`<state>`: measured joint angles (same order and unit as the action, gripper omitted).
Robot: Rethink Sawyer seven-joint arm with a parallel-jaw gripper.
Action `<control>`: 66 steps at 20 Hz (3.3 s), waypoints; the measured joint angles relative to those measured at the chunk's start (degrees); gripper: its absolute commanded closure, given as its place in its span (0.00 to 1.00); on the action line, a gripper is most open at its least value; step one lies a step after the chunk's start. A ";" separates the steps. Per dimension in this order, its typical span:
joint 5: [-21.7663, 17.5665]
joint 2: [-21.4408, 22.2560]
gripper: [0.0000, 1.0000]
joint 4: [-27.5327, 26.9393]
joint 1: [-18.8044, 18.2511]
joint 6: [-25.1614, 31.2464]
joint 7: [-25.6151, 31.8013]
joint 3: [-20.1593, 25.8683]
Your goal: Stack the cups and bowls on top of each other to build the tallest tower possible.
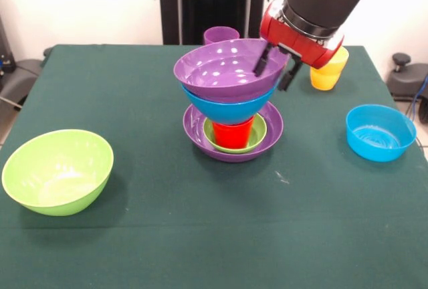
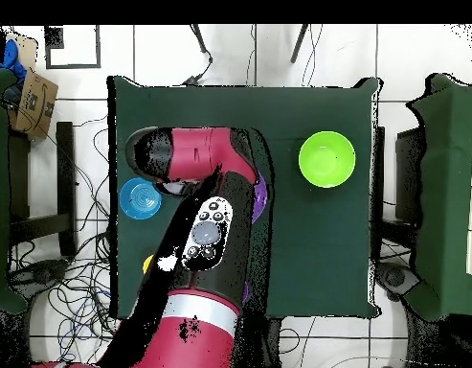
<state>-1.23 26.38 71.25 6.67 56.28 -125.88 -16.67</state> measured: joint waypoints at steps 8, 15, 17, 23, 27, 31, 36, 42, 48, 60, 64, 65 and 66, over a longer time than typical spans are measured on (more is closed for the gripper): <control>1.00 0.33 0.00 1.33 0.00 0.00 0.00 0.00; 1.99 0.39 0.00 1.86 0.07 0.00 0.00 -0.02; 2.12 0.41 0.00 1.99 0.12 0.00 0.00 -0.02; 2.92 0.97 0.00 2.64 0.17 -0.66 0.00 -0.02; 3.89 2.18 0.00 2.89 0.17 -1.03 0.00 -0.02; 4.51 4.16 0.00 2.81 0.15 -0.92 0.00 -0.11; 4.59 6.06 0.00 2.40 0.02 -0.28 0.00 -0.22; 4.60 7.44 0.00 0.77 -0.14 1.10 0.00 -0.54; 4.94 7.39 0.00 -2.45 -0.81 1.12 0.00 -0.75; 6.53 0.35 0.00 -20.67 -6.45 6.82 0.00 -0.82; 7.11 -2.82 0.00 -27.03 -8.31 10.18 0.00 -0.86; 7.21 -3.37 0.00 -27.98 -8.57 10.64 0.00 -0.84; 7.53 -4.84 0.00 -30.43 -9.23 11.80 0.00 -0.84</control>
<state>6.30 21.54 40.81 -2.55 68.07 -125.88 -17.51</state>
